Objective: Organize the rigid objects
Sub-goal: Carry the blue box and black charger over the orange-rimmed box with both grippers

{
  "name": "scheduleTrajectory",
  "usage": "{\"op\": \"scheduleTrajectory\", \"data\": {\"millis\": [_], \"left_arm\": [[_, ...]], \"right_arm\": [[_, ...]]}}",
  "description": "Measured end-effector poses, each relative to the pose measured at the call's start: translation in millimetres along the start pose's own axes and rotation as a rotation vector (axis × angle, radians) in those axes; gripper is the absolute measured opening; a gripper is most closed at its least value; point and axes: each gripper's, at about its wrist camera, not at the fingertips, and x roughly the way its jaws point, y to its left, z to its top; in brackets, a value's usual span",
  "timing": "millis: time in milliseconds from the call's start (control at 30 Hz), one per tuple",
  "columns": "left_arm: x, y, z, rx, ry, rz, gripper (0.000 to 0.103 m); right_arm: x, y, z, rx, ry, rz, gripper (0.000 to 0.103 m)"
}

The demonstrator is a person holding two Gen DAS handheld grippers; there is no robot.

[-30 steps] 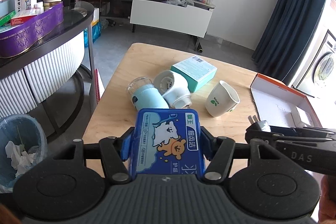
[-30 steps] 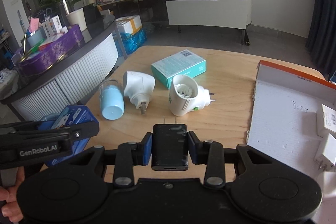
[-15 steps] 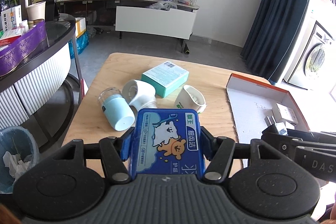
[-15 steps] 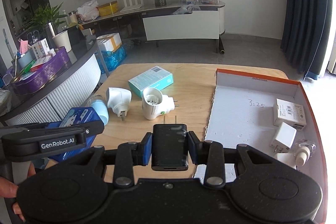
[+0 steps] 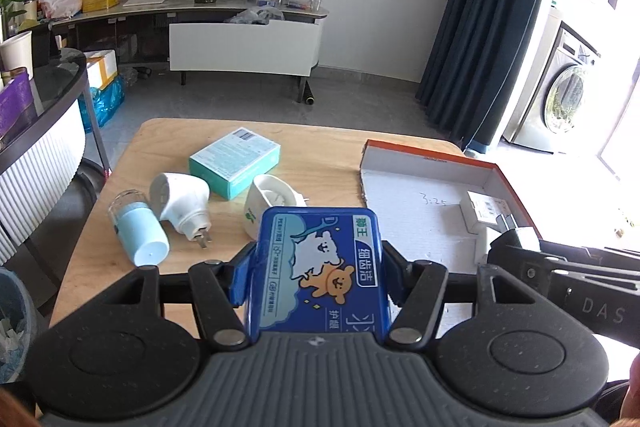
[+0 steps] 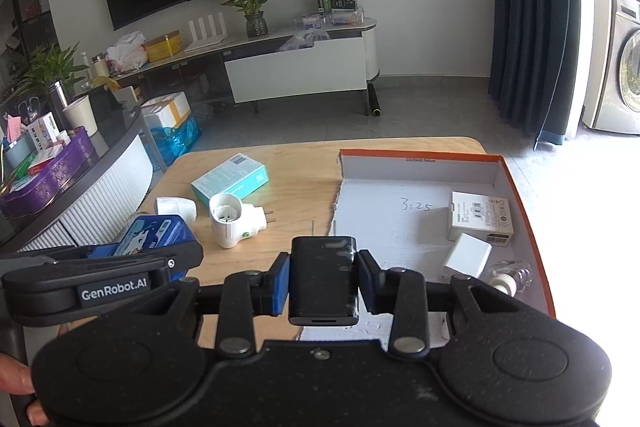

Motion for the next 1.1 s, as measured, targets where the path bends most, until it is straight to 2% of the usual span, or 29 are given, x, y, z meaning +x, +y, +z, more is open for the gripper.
{"op": "scheduleTrajectory", "data": {"millis": [600,1100], "left_arm": [[18.0,-54.4,6.4,0.097,0.019,-0.098,0.063],[33.7,-84.5,14.4,0.146,0.03,-0.148,0.063]], "right_arm": [[-17.5,-57.1,0.9,0.093,-0.045,-0.109,0.044],[-10.7,-87.0,6.6,0.136,-0.051,-0.133,0.044]]}}
